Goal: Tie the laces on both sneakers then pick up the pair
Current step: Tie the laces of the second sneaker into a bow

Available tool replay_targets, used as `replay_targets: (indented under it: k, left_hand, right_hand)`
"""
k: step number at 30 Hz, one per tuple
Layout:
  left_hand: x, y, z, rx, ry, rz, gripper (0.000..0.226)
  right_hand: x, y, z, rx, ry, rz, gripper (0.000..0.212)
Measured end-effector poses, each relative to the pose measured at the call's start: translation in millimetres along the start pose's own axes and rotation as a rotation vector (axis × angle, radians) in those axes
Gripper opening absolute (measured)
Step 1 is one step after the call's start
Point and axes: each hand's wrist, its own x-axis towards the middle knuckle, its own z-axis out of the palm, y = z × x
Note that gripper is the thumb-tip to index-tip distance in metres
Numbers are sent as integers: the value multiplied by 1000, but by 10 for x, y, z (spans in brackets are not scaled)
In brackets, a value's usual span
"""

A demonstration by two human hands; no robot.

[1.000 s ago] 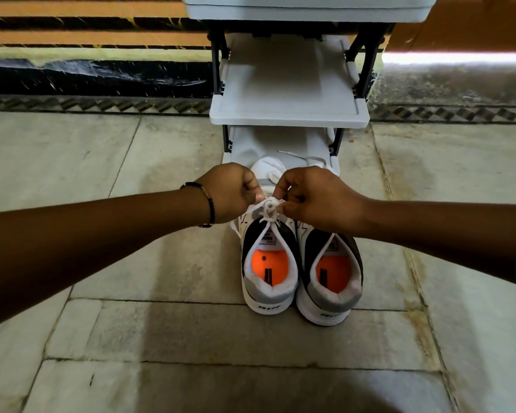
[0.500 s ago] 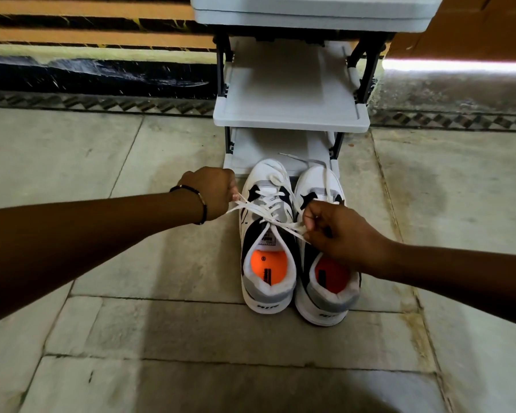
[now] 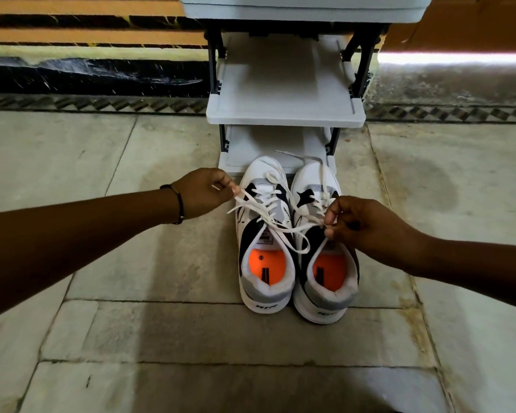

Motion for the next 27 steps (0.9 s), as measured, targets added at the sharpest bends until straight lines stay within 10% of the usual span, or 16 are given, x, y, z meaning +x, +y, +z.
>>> replay_targets:
  k: [9,15,22,27]
  left_hand:
    - [97,545,364,116,97,264,26]
    - [158,827,767,585,-213,77,57]
    - [279,899,828,70,-237,-74,35]
    - [335,899,919,180,-259,-124,32]
  right_hand:
    - [9,129,-220,-18,-98,304,20]
    - [83,162,-189,170,-14,416,19]
    - [182,124,-151,295,60,412,21]
    - [200,94,-100,335,45,400,6]
